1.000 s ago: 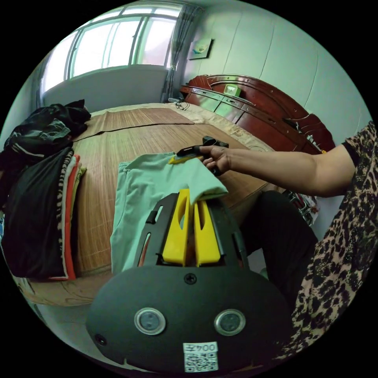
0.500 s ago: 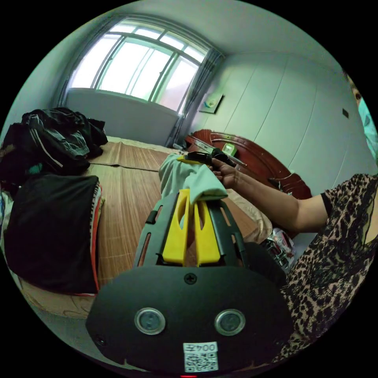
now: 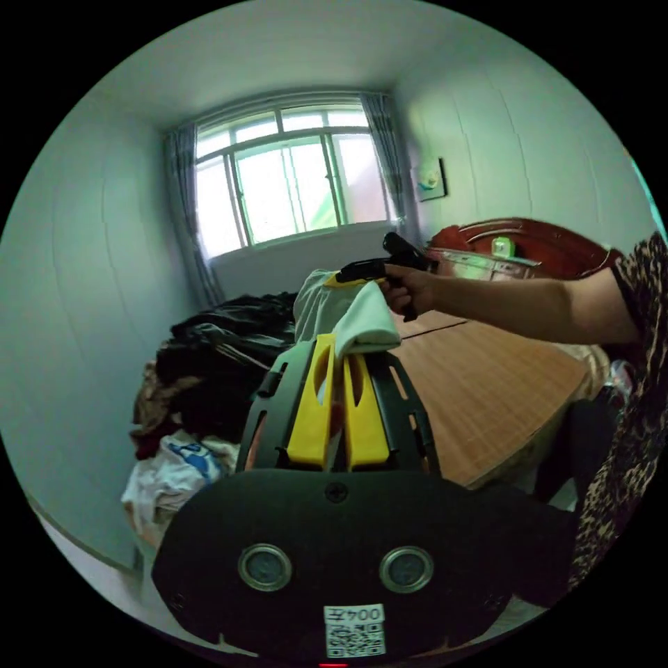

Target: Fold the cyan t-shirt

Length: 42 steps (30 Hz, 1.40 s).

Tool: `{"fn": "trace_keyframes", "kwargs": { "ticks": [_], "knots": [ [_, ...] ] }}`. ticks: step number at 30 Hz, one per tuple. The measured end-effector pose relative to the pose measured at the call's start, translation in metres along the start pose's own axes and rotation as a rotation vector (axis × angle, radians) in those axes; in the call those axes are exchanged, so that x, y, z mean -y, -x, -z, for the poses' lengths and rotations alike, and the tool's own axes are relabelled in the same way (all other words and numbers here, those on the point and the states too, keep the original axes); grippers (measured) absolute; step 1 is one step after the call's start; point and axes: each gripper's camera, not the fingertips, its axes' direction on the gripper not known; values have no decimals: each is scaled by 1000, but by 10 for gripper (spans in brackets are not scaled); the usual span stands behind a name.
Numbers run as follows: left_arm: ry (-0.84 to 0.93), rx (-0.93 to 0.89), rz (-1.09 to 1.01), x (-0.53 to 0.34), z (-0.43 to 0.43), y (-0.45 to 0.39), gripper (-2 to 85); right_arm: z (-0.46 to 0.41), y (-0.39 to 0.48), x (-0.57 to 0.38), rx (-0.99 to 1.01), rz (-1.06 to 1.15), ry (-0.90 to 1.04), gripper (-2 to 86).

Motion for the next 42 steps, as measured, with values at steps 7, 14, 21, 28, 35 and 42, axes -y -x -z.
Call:
{"fn": "trace_keyframes", "kwargs": {
  "ticks": [7, 14, 21, 28, 35, 42],
  "knots": [
    [236, 47, 19, -102, -77, -37, 0, -125, -122, -38, -160, -277, 264, 11],
    [291, 148, 3, -130, -97, -61, 0, -153, -164, -55, -109, -383, 272, 15],
    [358, 153, 104, -133, -94, -26, 10, -186, -140, -44, -258, -283, 357, 33],
    [349, 49, 261, -155, -61, 18, 62, -159, -144, -66, -331, -388, 204, 78],
    [252, 4, 535, -184, 6, 124, 79, -145, -48, -119, -284, -87, 132, 102],
    [77, -190, 1022, -224, 27, 306, 119, -205, 50, -233, -247, 173, 224, 138]
  ]
}}
